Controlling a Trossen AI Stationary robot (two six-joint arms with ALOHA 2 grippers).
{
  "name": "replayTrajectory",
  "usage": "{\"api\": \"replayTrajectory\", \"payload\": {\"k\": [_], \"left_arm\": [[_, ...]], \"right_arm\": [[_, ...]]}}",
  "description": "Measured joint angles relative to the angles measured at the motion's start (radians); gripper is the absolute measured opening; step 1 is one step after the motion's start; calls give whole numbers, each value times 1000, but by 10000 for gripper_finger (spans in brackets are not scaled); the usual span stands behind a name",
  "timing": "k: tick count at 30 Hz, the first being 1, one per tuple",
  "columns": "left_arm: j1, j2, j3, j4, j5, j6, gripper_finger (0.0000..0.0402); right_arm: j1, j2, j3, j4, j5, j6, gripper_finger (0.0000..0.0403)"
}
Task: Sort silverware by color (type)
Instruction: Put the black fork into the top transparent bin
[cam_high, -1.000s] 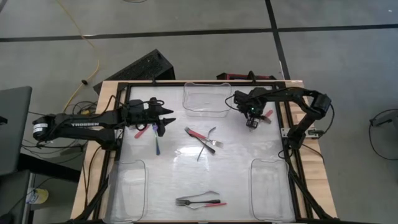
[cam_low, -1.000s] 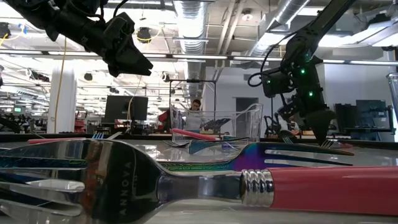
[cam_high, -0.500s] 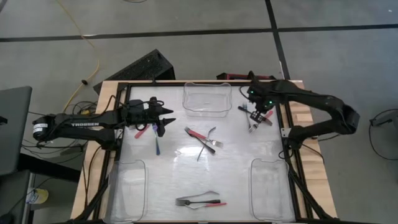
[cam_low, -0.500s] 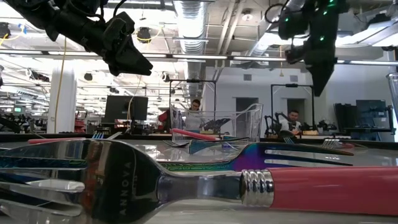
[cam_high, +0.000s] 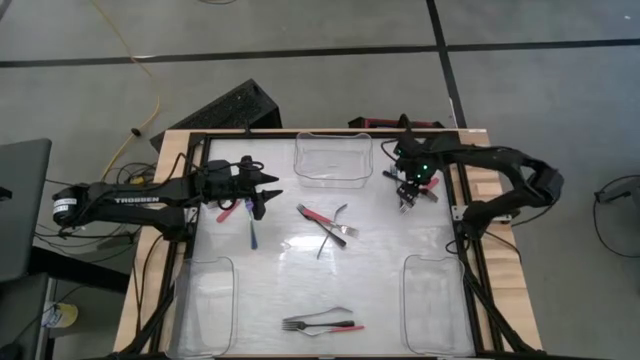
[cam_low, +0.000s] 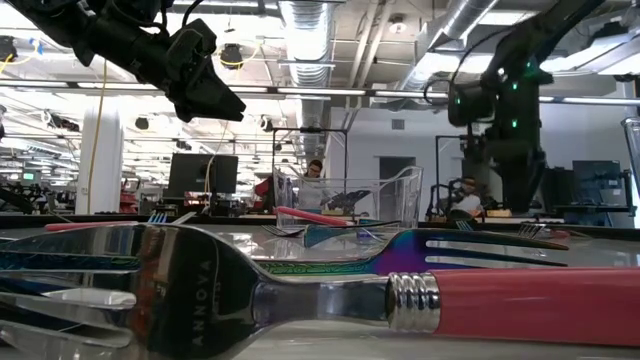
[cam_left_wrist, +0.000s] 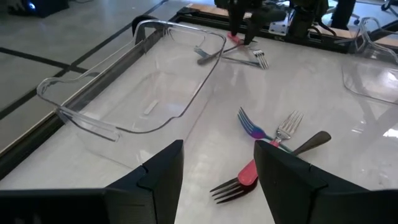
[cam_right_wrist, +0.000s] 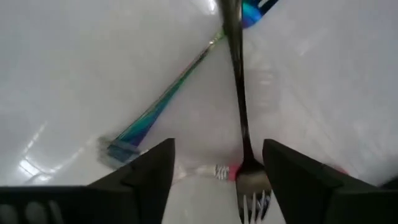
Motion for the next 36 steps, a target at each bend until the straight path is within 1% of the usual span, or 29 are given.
{"api": "replayTrajectory", "payload": {"k": [5, 10, 12, 14, 16, 17, 20, 21, 22, 24, 27, 34, 36], "left_arm": [[0, 0, 0, 0, 0, -1, 181], [0, 0, 0, 0, 0, -4, 181], [0, 0, 0, 0, -1, -25, 181], [0, 0, 0, 0, -2, -51, 181], [0, 0, 0, 0, -2, -64, 181], [0, 0, 0, 0, -2, -66, 181], [0, 0, 0, 0, -2, -69, 181], [0, 0, 0, 0, -2, -69, 181], [0, 0, 0, 0, -2, -69, 181], [0, 0, 0, 0, -2, -69, 181], [0, 0, 0, 0, -2, -69, 181], [-1, 0, 0, 3, -3, -57, 181], [-1, 0, 0, 3, -2, -57, 181]], "right_arm": [[-18, 72, -3, 7, 94, 4, 284], [-22, 172, -4, 23, 103, -12, 285], [-22, 213, -4, 24, 102, -16, 278], [-23, 238, 1, 22, 92, -20, 252], [-22, 244, 4, 20, 78, -25, 205], [-23, 241, 4, 20, 70, -27, 174], [-23, 204, 6, 12, 63, -28, 61], [-25, 186, 7, 12, 64, -31, 35], [-28, 164, 4, 7, 74, -27, 26], [-31, 123, 11, -4, 133, -7, 29], [-31, 41, 38, -56, 170, 21, 32], [-1, -156, 146, -159, 180, 62, 28], [21, -197, 189, -149, 153, 77, 28]]}}
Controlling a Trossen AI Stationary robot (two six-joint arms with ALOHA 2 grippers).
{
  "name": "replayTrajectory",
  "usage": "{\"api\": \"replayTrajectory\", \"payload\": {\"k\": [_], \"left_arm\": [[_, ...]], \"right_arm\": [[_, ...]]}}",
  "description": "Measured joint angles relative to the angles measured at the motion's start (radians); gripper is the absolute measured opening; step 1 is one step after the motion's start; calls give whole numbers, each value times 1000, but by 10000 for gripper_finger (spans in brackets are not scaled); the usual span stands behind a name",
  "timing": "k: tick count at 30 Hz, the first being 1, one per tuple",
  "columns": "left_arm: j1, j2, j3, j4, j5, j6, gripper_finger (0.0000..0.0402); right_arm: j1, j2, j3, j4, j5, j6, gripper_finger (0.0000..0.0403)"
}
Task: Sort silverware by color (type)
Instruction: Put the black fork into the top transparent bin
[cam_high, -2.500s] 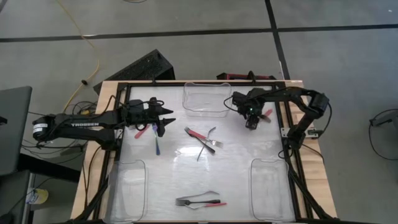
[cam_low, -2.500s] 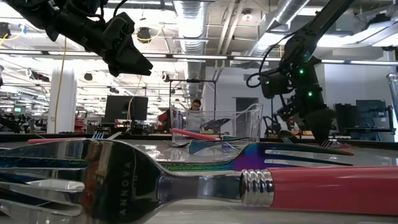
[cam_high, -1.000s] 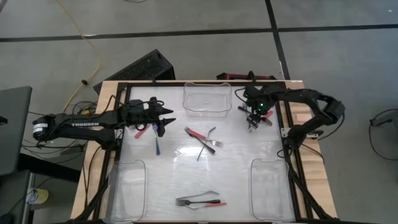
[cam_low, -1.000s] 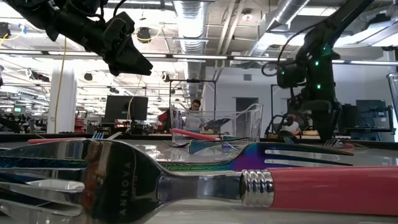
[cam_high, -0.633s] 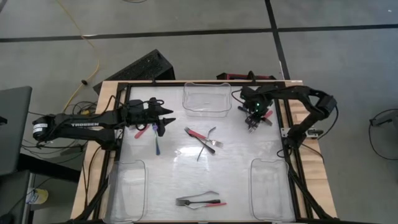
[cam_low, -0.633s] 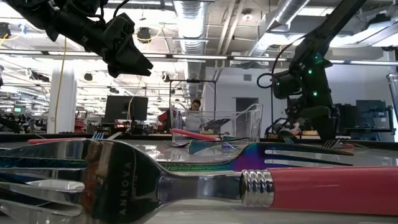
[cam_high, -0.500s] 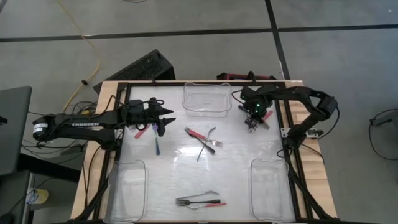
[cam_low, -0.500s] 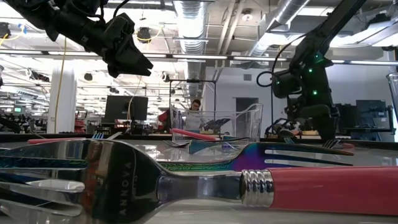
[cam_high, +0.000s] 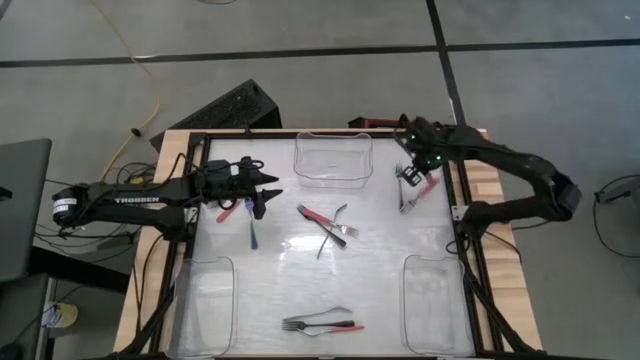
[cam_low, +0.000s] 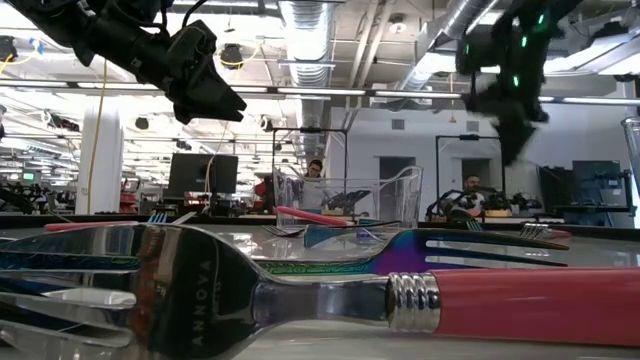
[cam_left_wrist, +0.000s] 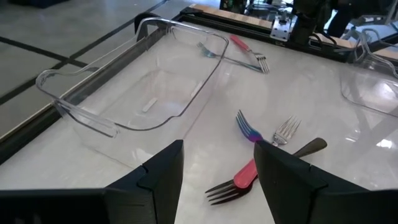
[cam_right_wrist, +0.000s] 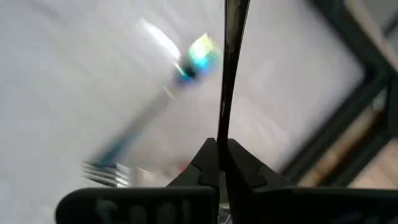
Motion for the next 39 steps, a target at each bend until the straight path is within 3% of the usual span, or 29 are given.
{"api": "replayTrajectory", "payload": {"k": [8, 15, 21, 29, 36, 39], "left_arm": [[0, 0, 0, 0, 40, 0, 181], [0, 0, 0, -3, 55, 0, 181], [-9, 0, 0, -5, 78, 0, 181], [-15, 0, 0, -86, 81, -7, 181], [-15, 0, 0, -196, 85, -127, 181], [-15, 0, 0, -223, 95, -161, 181]], "right_arm": [[119, -23, 217, 105, -159, -2, 28], [210, 205, 409, 298, -170, -155, 28], [218, 506, 675, 177, -183, -337, 28], [218, 828, 1001, -122, -153, -543, 28], [217, 966, 1094, -194, -67, -605, 30], [212, 982, 1095, -209, -43, -604, 60]]}}
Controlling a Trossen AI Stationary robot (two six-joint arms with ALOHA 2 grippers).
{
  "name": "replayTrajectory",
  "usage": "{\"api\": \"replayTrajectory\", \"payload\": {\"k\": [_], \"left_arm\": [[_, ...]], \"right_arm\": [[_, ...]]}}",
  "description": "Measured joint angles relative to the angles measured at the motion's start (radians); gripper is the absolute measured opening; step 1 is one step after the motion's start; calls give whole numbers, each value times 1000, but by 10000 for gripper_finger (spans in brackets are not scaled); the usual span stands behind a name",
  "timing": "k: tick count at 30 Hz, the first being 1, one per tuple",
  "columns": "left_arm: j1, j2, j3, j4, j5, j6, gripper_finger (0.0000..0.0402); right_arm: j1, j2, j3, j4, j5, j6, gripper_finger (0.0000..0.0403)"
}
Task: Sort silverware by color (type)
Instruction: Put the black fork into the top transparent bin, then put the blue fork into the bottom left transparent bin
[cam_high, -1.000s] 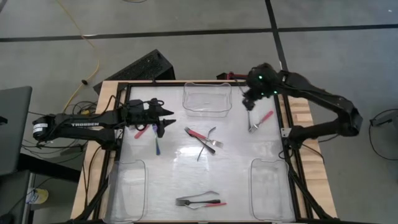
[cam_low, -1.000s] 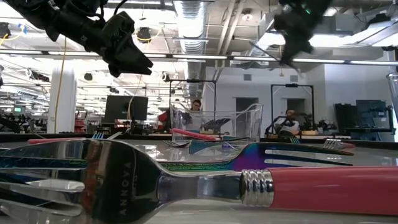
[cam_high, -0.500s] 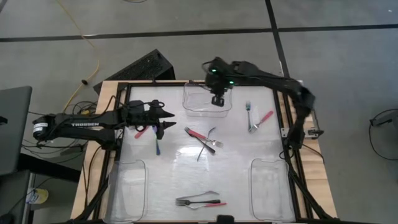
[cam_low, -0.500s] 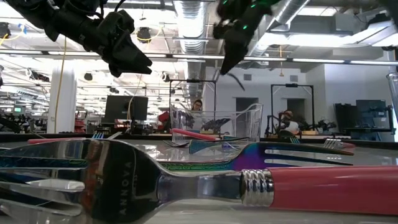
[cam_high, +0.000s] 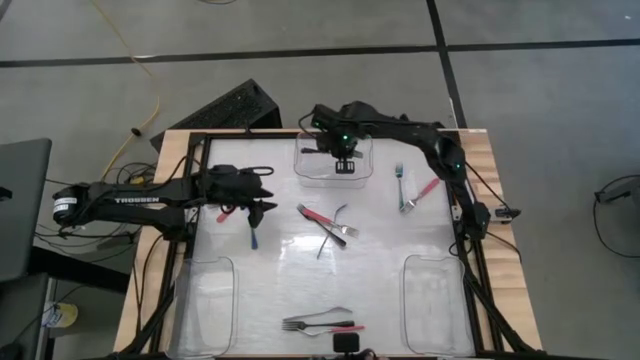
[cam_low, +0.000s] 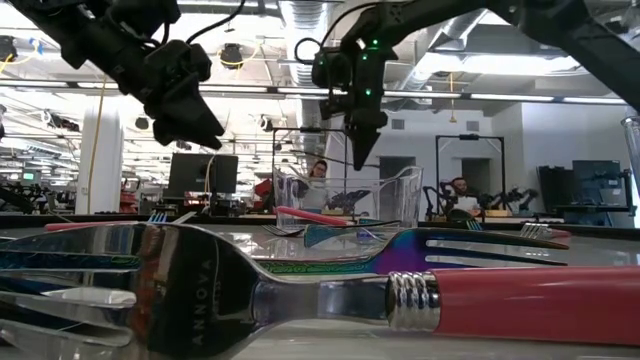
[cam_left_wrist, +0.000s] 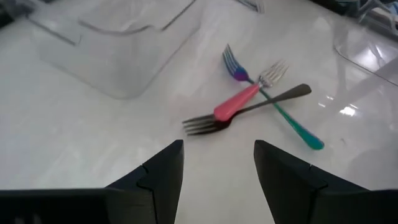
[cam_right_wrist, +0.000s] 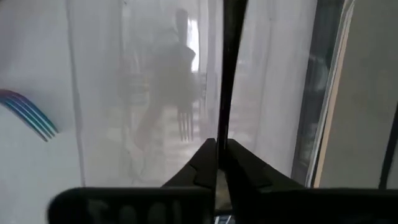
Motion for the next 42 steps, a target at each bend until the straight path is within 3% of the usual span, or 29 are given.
{"api": "replayTrajectory", "payload": {"k": [11, 15, 19, 26, 30, 33, 36, 42], "left_arm": [[0, 0, 0, -38, 1, -19, 181], [0, 0, 0, -39, 0, -19, 181], [12, 0, 28, -119, -2, -18, 181], [78, 0, 228, -528, -102, 19, 181], [168, 0, 293, -717, -82, -171, 181], [239, 1, 288, -763, 49, -373, 181], [243, 1, 263, -765, 155, -443, 181], [165, 26, 221, -766, 40, -550, 181]], "right_arm": [[8, -5, 1, -46, 18, 56, 195], [20, -41, 46, -152, 4, 141, 226], [41, -112, 66, -253, -49, 251, 231], [117, -328, -10, -276, -91, 443, 221], [192, -461, -98, -203, -90, 522, 221], [249, -557, -190, -116, -91, 566, 221], [290, -636, -296, -13, -88, 593, 221], [317, -742, -478, 105, -87, 649, 220]]}}
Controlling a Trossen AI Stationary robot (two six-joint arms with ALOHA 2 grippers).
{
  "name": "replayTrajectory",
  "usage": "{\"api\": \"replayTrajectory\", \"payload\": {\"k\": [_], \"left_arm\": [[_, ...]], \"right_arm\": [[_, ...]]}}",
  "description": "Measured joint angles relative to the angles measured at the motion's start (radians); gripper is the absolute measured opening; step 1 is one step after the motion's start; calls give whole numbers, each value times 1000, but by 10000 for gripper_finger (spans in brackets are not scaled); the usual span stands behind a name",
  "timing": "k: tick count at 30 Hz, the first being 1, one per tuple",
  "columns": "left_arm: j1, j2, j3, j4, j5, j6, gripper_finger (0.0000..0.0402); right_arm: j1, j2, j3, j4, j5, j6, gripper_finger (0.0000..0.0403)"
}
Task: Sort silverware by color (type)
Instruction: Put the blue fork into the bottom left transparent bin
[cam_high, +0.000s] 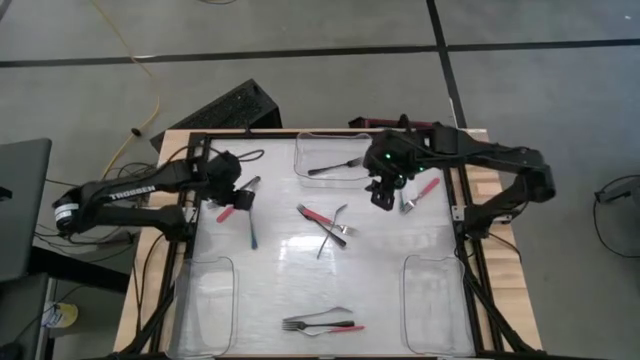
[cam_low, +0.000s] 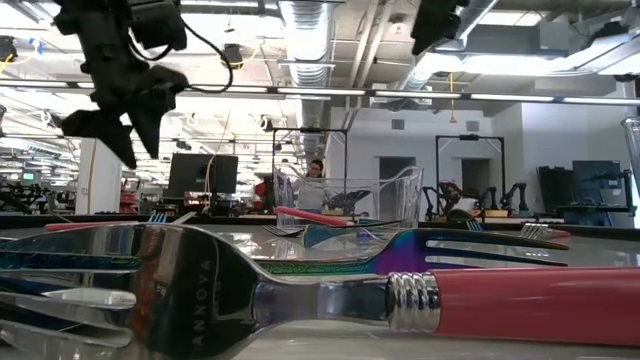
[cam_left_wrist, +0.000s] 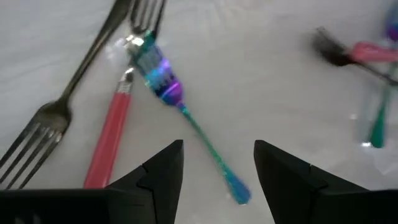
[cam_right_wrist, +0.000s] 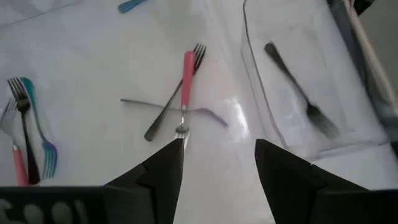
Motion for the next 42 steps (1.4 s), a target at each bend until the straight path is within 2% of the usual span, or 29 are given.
{"api": "replayTrajectory", "payload": {"k": [5, 10, 16, 19, 24, 28, 33, 38, 42], "left_arm": [[-80, 94, -25, 47, -21, -61, 181], [-144, 215, -26, 96, -73, -118, 181], [-176, 362, -26, 107, -122, -191, 181], [-181, 435, -26, 164, -123, -212, 180], [-197, 506, -15, 190, -147, -263, 162], [-215, 505, -17, 166, -191, -318, 112], [-231, 490, -22, 167, -222, -355, 19], [-238, 447, -27, 180, -228, -374, 7], [-238, 328, -27, 188, -243, -385, 3]], "right_arm": [[-5, -27, -74, 21, 1, 19, 220], [-6, -28, -89, 31, 0, 18, 220], [6, -26, -89, 25, 0, -17, 220], [6, -26, -89, 18, -1, -28, 220], [6, -26, -89, 2, 0, -83, 220], [7, -26, -89, -5, -1, -134, 220], [6, -26, -89, 0, -1, -207, 220], [6, -26, -89, 52, -3, -246, 220], [8, -26, -89, 93, -3, -203, 221]]}}
